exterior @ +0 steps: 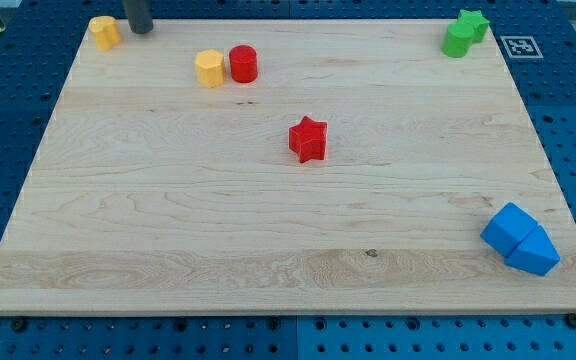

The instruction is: Place the yellow hexagon to the right side of the yellow heart

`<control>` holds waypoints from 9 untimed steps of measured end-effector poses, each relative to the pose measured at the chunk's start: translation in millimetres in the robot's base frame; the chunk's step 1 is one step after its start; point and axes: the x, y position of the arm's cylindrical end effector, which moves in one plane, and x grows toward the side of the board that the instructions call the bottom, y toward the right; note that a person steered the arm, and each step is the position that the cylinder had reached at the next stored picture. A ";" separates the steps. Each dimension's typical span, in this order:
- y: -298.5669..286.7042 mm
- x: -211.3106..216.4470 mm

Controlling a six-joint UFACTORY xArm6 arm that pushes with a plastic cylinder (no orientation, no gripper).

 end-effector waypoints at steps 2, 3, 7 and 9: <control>26.0 67.6; 41.4 93.8; 141.4 119.0; 113.8 86.6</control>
